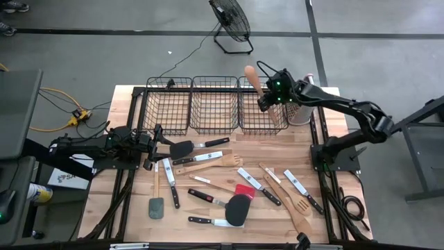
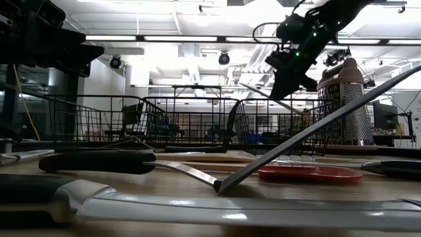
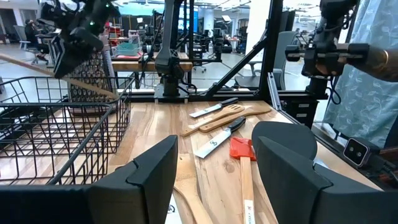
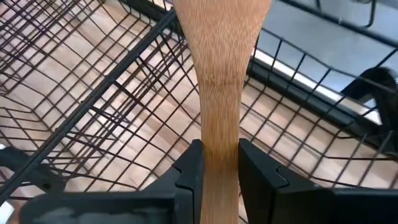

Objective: Pick & Place Kitchen Items
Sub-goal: Put the brown serving spoon into the right black wire basket

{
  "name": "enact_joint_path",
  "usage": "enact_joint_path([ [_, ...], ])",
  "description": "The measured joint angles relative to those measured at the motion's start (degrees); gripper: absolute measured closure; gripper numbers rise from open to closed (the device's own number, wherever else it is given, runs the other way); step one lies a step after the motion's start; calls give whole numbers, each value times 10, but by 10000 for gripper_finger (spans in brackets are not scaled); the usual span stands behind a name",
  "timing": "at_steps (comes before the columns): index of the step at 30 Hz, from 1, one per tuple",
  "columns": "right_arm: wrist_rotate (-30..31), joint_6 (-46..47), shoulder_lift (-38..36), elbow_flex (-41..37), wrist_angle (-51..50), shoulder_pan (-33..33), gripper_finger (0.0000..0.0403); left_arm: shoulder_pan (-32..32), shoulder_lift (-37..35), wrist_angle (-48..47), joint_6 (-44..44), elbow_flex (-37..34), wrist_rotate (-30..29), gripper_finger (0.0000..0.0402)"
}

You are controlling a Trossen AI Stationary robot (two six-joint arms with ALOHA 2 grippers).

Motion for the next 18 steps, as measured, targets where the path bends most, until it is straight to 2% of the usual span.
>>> enact_joint_path([
  [18, 5, -15, 81, 0, 4, -12, 335, 0, 0, 0, 0, 0, 0, 190],
])
